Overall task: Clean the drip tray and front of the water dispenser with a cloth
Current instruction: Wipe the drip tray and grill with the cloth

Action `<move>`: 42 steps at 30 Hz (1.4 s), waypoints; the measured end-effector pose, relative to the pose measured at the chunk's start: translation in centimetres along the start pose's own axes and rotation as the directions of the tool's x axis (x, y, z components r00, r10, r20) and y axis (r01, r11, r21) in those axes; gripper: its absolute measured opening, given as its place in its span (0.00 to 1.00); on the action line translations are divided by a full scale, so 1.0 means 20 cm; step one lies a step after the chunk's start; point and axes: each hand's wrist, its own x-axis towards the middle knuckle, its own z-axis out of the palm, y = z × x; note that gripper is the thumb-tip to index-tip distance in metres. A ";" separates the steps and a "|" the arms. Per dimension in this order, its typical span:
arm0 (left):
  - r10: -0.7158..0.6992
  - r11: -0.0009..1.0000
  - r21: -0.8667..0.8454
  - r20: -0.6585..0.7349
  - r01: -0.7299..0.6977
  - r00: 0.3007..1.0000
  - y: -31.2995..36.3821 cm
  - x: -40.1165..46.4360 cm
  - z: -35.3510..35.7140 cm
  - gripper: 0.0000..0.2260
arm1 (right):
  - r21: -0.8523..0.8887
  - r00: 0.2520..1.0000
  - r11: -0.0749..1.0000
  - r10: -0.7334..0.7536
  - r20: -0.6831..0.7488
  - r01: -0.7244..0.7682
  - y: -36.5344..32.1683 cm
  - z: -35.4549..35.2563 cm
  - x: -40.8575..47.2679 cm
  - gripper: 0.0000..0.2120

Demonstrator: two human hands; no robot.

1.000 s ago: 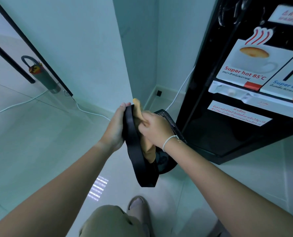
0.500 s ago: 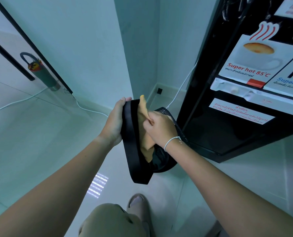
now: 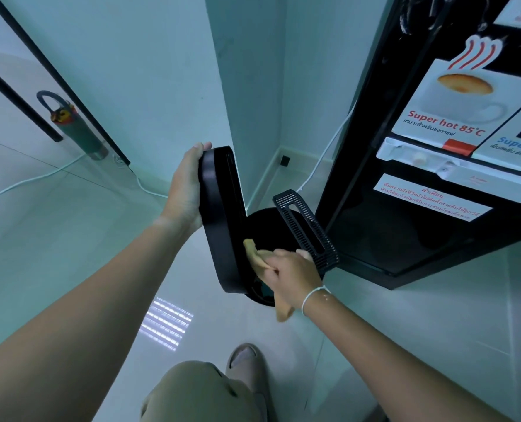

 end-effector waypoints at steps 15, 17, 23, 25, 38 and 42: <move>-0.102 0.990 0.107 0.113 0.090 0.988 -0.10 -0.05 -0.01 0.13 | 0.275 0.971 0.961 0.033 -0.236 0.034 -0.18 -0.26 0.24 0.17; -0.103 0.992 0.086 0.129 0.092 0.986 -0.12 -0.04 -0.01 0.13 | 0.267 0.965 0.964 0.050 -0.257 0.021 -0.20 -0.32 0.29 0.14; -0.092 0.996 0.013 0.116 0.092 0.989 -0.11 -0.04 -0.01 0.18 | 0.215 0.971 0.976 0.017 -0.238 0.036 -0.16 -0.25 0.21 0.12; -0.054 0.998 -0.028 0.035 0.055 0.998 -0.09 -0.02 -0.03 0.18 | 0.167 0.986 0.986 0.009 -0.168 0.020 -0.10 -0.15 0.12 0.11; 0.003 1.000 -0.005 -0.041 -0.003 0.999 -0.04 0.01 0.00 0.12 | 0.135 0.991 0.987 -0.097 0.089 0.085 -0.09 -0.03 0.03 0.18; 0.017 1.000 0.013 -0.110 -0.016 0.994 -0.03 0.01 0.00 0.11 | 0.279 0.933 0.952 0.015 0.361 -0.123 -0.07 -0.07 0.05 0.18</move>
